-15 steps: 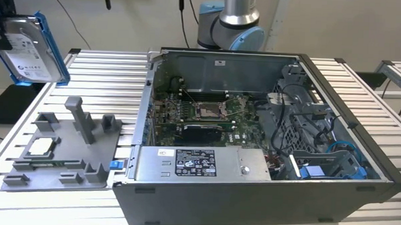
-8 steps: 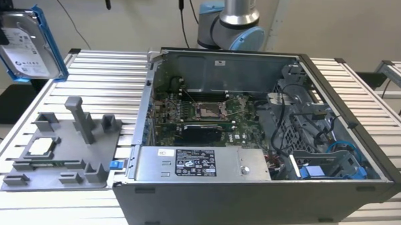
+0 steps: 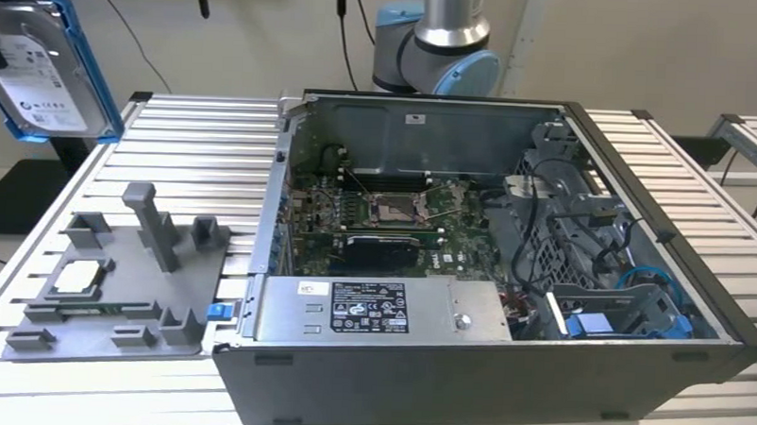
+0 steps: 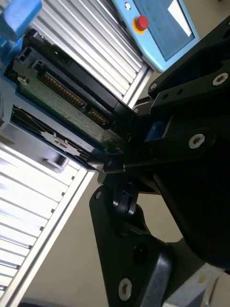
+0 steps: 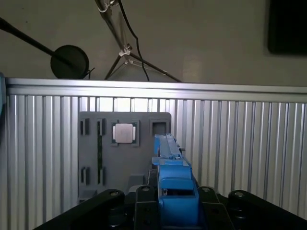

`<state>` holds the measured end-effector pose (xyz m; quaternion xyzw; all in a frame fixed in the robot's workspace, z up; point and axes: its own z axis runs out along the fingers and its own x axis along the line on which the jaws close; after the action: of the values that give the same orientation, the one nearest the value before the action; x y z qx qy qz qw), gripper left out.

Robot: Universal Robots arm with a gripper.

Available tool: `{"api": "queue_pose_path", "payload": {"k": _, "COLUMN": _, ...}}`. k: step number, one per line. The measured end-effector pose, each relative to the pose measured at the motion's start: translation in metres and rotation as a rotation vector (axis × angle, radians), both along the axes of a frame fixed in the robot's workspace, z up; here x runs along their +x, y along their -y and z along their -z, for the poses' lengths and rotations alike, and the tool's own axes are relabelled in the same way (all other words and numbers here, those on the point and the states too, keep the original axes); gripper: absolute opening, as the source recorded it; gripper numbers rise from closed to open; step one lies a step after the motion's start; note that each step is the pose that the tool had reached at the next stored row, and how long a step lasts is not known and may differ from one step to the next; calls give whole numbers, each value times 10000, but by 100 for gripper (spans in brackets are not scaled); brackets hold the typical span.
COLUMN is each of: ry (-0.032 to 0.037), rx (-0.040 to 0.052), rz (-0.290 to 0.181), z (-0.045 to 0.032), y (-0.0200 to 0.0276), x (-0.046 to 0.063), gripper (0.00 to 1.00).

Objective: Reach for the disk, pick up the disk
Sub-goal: 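Pick up the disk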

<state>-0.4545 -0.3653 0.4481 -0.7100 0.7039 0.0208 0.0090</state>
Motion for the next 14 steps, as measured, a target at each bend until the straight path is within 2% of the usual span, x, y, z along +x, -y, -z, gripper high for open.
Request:
{"api": "queue_pose_path", "payload": {"k": 6, "ry": 7, "rx": 8, "rz": 1, "z": -211, "y": 0, "x": -2, "gripper": 0}}
{"api": "queue_pose_path", "payload": {"k": 14, "ry": 6, "rx": 11, "rz": 0, "z": -533, "y": 0, "x": -2, "gripper": 0}}
